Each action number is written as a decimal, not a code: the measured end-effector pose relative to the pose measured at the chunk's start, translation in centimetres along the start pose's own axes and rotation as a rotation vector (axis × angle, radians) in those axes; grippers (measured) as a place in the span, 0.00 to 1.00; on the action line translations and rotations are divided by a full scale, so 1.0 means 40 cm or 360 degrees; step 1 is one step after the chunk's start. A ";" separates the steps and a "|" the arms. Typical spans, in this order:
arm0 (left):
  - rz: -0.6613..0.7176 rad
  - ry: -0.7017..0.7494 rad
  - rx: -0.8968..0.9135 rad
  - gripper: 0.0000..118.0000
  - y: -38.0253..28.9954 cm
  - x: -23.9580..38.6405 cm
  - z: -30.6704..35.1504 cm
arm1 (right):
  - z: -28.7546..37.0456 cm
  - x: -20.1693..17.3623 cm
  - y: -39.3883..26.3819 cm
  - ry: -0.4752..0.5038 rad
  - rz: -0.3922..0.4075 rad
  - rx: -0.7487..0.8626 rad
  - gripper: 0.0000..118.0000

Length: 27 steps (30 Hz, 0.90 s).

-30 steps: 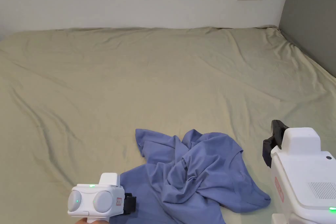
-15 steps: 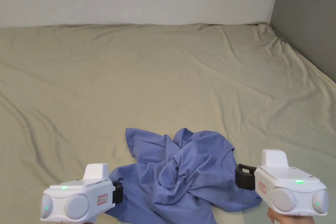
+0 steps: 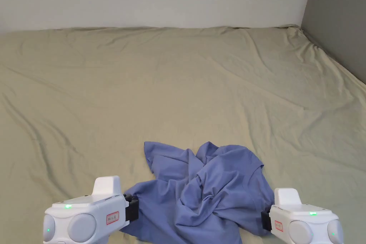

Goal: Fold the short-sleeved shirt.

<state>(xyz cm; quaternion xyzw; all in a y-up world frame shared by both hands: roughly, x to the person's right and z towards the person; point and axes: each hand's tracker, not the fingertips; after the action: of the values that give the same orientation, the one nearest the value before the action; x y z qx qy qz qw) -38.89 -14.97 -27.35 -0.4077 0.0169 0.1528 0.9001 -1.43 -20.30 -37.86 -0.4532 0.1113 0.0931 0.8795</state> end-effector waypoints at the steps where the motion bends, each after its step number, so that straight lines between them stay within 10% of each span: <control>1: 0.0036 -0.0019 0.0021 0.01 0.007 -0.006 0.006 | 0.013 0.013 0.010 0.0007 0.0017 0.0065 0.10; 16: 0.0003 0.0198 0.0585 0.01 0.577 -0.121 0.211 | 0.383 0.114 0.607 -0.0129 0.0141 0.0908 0.10; 27: 0.0131 0.0374 0.0886 0.01 1.018 -0.152 0.376 | 0.489 0.181 0.997 -0.0133 -0.0023 0.1188 0.10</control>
<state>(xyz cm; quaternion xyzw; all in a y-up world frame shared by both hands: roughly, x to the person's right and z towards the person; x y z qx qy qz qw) -57.85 19.84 -46.06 -0.1591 0.1786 0.1303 0.9622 -2.85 18.95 -59.82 -0.0981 0.0986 0.0583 0.9886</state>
